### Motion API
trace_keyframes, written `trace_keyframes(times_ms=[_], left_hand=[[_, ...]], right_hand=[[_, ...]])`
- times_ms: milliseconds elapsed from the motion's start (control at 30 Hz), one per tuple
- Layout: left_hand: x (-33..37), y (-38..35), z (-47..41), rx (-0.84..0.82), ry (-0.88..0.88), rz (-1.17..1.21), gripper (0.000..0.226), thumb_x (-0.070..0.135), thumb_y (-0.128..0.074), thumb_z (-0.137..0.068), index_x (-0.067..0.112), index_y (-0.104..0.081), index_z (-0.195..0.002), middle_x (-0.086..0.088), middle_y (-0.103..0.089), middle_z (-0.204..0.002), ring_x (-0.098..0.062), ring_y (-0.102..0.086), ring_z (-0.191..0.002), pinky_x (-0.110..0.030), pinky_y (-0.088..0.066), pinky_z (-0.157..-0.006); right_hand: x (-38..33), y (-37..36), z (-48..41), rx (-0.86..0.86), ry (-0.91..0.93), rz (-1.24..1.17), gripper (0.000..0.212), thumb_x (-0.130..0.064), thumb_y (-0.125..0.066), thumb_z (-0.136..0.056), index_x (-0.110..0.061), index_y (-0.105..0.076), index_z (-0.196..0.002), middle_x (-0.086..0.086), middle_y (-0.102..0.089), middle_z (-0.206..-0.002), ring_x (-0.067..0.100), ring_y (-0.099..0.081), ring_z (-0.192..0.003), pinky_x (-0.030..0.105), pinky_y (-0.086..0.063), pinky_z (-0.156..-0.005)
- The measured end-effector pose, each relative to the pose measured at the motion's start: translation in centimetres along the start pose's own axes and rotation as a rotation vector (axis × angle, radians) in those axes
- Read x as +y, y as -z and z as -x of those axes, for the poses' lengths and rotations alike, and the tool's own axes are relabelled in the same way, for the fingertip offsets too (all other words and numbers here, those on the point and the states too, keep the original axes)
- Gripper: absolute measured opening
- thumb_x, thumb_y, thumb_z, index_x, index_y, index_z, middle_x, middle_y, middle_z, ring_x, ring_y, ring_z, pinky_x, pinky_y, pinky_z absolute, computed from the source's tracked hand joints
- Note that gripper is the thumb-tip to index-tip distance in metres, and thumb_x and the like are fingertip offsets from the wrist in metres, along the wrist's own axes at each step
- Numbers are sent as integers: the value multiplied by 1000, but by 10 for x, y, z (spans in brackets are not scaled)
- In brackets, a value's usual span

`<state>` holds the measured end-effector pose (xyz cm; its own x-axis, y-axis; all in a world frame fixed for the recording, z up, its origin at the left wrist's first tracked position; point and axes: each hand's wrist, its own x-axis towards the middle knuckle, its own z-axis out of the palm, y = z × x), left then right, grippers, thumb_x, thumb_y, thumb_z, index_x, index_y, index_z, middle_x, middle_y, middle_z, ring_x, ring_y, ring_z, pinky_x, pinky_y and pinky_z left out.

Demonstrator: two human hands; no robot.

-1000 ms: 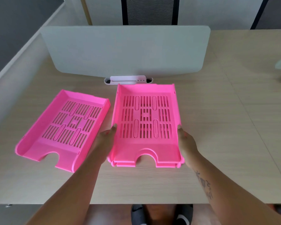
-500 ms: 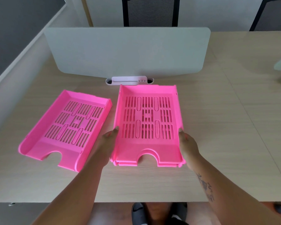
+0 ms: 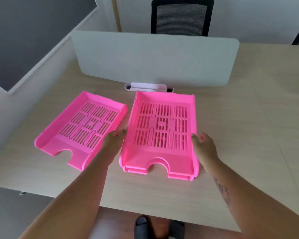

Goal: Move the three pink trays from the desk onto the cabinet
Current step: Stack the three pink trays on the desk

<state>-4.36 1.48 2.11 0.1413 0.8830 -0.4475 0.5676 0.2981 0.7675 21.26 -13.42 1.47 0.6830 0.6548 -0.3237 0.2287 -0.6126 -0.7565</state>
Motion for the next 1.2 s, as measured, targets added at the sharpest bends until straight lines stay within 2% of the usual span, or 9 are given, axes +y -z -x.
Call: trace_keyframes(times_ms=[133, 300, 467, 600, 700, 800, 967, 1067, 1200], left_hand=[[8, 34, -2, 129, -130, -28, 39, 41, -55, -93, 10, -60, -70, -12, -50, -67, -20, -46, -66, -35, -47, -63], [-2, 92, -21, 243, -162, -88, 41, 33, -57, -96, -6, -69, -88, -14, -55, -71, -18, -45, -61, -27, -45, -58], [-35, 165, -48, 313, -132, -179, 21, 22, -56, -96, 8, -73, -95, -11, -65, -76, -18, -50, -58, -25, -45, -52], [-65, 222, -76, 363, -90, -189, 31, 17, -59, -92, 9, -68, -120, -13, -72, -116, -22, -61, -88, -35, -54, -82], [-84, 249, -96, 346, -90, -275, 35, 16, -56, -93, 9, -64, -126, -14, -68, -125, -26, -63, -96, -31, -49, -80], [-101, 262, -113, 328, -75, -314, 39, 15, -56, -94, 8, -61, -132, -16, -64, -132, -31, -63, -112, -35, -49, -90], [-122, 268, -129, 263, -49, -318, 35, 9, -52, -93, 6, -63, -127, -16, -67, -123, -30, -63, -96, -36, -54, -81], [-125, 271, -133, 275, -29, -293, 36, 4, -50, -92, 5, -63, -125, -17, -67, -123, -32, -63, -99, -33, -50, -80], [-122, 277, -133, 266, 17, -247, 29, 3, -55, -88, 7, -71, -112, -12, -73, -108, -29, -66, -87, -35, -55, -72]], right_hand=[[-40, 2, -14, 65, 288, 169, 47, -41, -49, -93, -8, -57, -126, 18, -56, -127, 34, -58, -117, 38, -50, -89], [-103, -53, 1, 18, 574, 272, 40, -23, -55, -95, -2, -58, -128, 14, -60, -124, 28, -57, -115, 38, -45, -97], [-154, -148, 31, -131, 633, 183, 29, -16, -57, -93, -2, -66, -117, 15, -65, -116, 28, -63, -105, 33, -47, -91], [-176, -219, 49, -208, 500, 87, 34, -17, -58, -93, -2, -64, -123, 15, -63, -123, 25, -62, -107, 20, -38, -88], [-175, -256, 53, -188, 390, 102, 35, -19, -54, -95, -3, -59, -126, 13, -58, -125, 17, -56, -91, 23, -40, -84], [-167, -278, 54, -105, 266, 96, 35, -16, -54, -95, -1, -56, -126, 13, -52, -127, 14, -51, -92, 23, -41, -85], [-160, -296, 56, -51, 16, 3, 21, -6, -53, -92, -3, -54, -113, 8, -51, -111, 22, -54, -81, 38, -54, -75], [-156, -308, 57, -39, -67, -75, 12, 0, -50, -91, 0, -57, -100, 12, -63, -99, 17, -53, -68, 27, -45, -55], [-161, -314, 53, -31, -146, -142, 16, 4, -47, -87, 3, -58, -100, 12, -58, -90, 17, -47, -65, 28, -39, -53]])
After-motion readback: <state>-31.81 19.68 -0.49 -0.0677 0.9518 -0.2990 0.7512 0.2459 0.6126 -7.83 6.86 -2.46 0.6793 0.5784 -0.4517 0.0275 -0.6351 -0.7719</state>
